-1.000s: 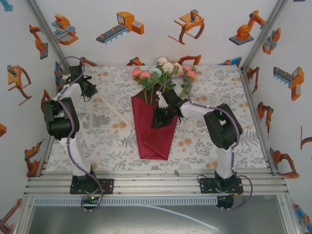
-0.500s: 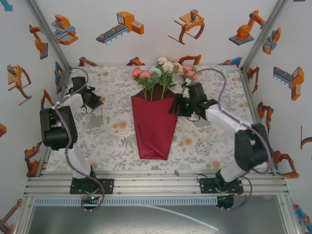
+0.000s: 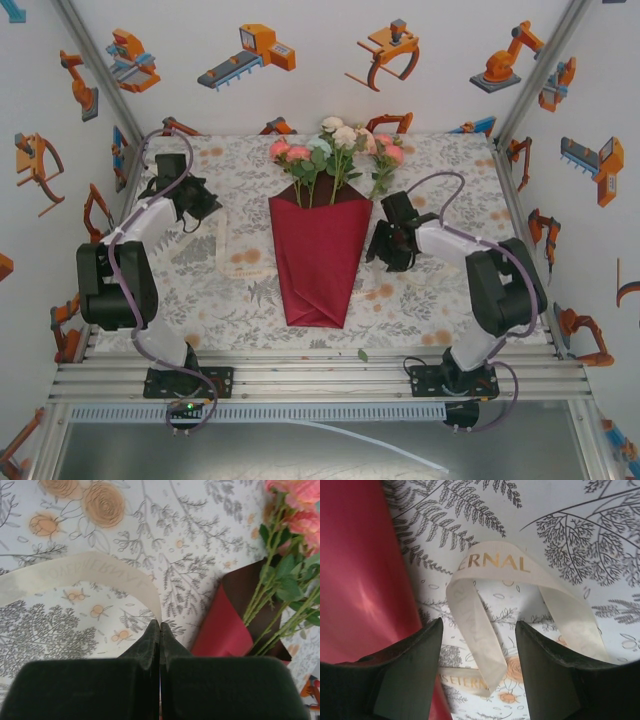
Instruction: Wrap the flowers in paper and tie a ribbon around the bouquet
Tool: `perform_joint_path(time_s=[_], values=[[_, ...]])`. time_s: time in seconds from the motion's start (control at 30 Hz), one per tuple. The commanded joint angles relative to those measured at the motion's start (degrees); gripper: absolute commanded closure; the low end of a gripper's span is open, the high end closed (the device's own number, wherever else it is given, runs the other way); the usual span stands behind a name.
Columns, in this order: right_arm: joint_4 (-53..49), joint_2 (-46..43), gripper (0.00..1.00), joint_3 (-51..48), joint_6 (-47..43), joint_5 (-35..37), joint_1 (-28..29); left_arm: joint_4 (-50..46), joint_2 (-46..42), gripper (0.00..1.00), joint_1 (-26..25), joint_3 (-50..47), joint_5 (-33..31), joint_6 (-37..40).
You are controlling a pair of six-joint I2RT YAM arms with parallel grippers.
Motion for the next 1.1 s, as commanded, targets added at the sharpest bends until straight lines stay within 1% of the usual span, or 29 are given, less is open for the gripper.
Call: perform_joint_path(time_s=[0.0,0.13,0.2,0.23,0.27,0.3,0.33,0.37,0.4,0.47,0.5,0.57,0.63,0.7,0.77,0.8,0.83,0.87,0.9,0.93,0.97,1.07], values=[[1.74,1.54,0.42,4.49,1.55,4.78,0.25,-2.45,-2.82,1.0,0.18,-1.58,-1.45,2.37],[1.38,5.94,0.44,5.87,0.97,10.27,0.19,-2.63,-3.9,1.0,0.16,-2.14,-1.78,2.58],[1.47,7.39,0.47,6.6,0.67,13.72,0.19,-2.74,-4.13,1.0,0.22,-2.1,-1.78,2.57],[1.47,7.64,0.51,6.67,0.51,16.03,0.07,-2.89,-4.17,1.0,0.38,-2.21,-1.58,2.48],[1.47,7.61,0.58,6.78,0.33,17.29,-0.41,-2.97,-4.38,1.0,0.54,-2.25,-1.4,2.4],[1.56,7.29,0.67,6.73,0.16,17.77,-0.96,-3.07,-4.55,1.0,0.65,-2.33,-1.19,2.33],[2.09,6.36,0.84,6.65,-0.6,17.58,-1.73,-3.05,-4.94,1.0,0.77,-2.69,-1.04,2.3],[2.32,4.99,0.96,6.63,-1.56,17.51,-2.24,-3.04,-5.44,1.0,0.75,-3.08,-0.81,2.31],[2.3,3.31,1.0,6.76,-2.65,17.87,-2.46,-3.15,-5.9,1.0,0.75,-3.47,-0.6,2.27],[3.11,-1.77,1.0,6.9,-5.82,18.13,-2.2,-3.02,-7.5,1.0,0.74,-4.88,0.16,1.97],[4.75,-4.38,1.0,6.4,-7.27,17.21,-1.74,-2.92,-8.29,1.0,0.76,-5.65,0.38,1.88],[10.12,-8.99,1.0,5.59,-11.44,13.08,1.14,-2.79,-10.34,1.0,0.66,-7.48,0.61,1.78],[14.35,-9.67,1.0,7.74,-16.12,6.97,5.79,-2.65,-11.96,1.0,0.51,-9.24,0.5,1.81],[16.98,-6.15,1.0,13.37,-22.38,0.71,12.37,-2.79,-12.96,1.0,0.32,-10.68,0.77,1.78],[16.94,1.81,1.0,22.42,-28.95,-7.93,19.65,-2.6,-13.86,1.0,-0.02,-12.1,0.98,1.7],[15.86,5.6,0.98,26.34,-31.27,-12.95,21.95,-2.47,-14.17,1.0,-0.27,-12.69,0.89,1.61],[12.81,11.17,0.8,31.57,-34.55,-18.08,23.95,-2.24,-14.68,1.0,-0.51,-13.47,0.71,1.52],[6.18,16.03,0.6,37.59,-36.73,-18.31,25.34,-2.07,-15.16,1.0,-0.76,-14.19,0.56,1.43],[0.06,19.5,0.53,42.02,-37.68,-17.08,25.87,-2.17,-15.65,1.0,-0.83,-14.8,0.43,1.33],[-4.2,21.85,0.5,45.38,-38.23,-17.52,25.72,-2.31,-16.43,1.0,-0.84,-15.52,0.37,1.33],[-6.01,22.64,0.47,45.62,-38.59,-18.91,25.33,-2.44,-17.18,1.0,-1.01,-16.2,0.23,1.5],[-4.02,19.75,0.38,41.53,-39.32,-21.63,24.45,-2.97,-19.06,1.0,-1.45,-17.93,-1.0,2.29]])
